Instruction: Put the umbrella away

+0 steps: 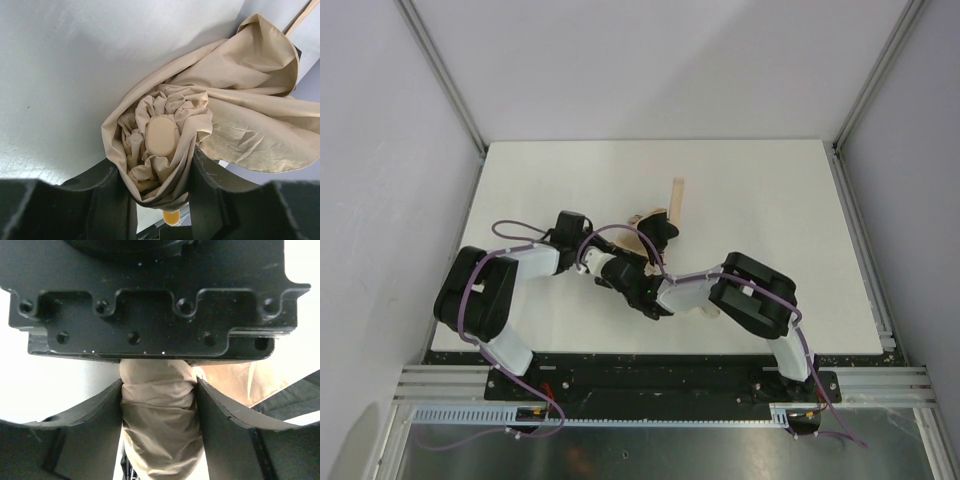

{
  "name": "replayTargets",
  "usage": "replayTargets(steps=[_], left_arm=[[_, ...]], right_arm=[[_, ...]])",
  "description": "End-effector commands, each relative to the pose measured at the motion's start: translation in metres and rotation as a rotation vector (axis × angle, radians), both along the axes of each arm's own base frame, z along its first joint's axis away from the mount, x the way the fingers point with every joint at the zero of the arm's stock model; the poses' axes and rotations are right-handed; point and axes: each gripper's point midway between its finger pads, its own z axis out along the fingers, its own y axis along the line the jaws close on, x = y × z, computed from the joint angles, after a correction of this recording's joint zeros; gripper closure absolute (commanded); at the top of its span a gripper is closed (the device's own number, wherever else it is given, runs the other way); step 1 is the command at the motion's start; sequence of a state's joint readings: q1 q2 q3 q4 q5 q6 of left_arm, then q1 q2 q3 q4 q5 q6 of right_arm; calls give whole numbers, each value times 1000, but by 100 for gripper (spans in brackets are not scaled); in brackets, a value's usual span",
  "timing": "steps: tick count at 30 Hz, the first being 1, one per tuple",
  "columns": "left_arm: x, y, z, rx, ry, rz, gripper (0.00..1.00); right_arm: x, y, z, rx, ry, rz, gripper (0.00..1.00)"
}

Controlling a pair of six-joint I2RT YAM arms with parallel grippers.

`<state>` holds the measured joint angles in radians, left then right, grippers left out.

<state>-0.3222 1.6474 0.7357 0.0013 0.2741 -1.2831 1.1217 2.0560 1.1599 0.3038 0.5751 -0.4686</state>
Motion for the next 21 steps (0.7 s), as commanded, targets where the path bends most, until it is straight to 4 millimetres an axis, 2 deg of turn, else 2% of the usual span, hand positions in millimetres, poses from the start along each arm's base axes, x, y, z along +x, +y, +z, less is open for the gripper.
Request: replayTargets(steps=[1,4,7,10,14,16,19,21], left_arm=[[-49,25,-43,131,222,-15,100],[-48,25,-41,128,217,-20,100],[-44,21,-37,119,203,-32,100],[-37,18,-33,111,186,-46,100],[-28,14,-27,105,159,-66,100],[-19,13,-21,111,124,-82,88],[-1,14,-4,125,33,-99,43],[14,16,12,121,-47,-105,22]], right_arm=[[17,-35,-32,-59,47,-83,47],[13,-47,-50,-67,137,-100,70],[0,-53,-70,-46,259,-103,87],[-14,-61,-93,-37,380,-108,97],[-37,-67,-118,-40,518,-96,100],[-51,-64,-124,9,615,-81,100],[-67,-59,-127,81,745,-62,100],[-78,-55,-130,127,839,-47,100]])
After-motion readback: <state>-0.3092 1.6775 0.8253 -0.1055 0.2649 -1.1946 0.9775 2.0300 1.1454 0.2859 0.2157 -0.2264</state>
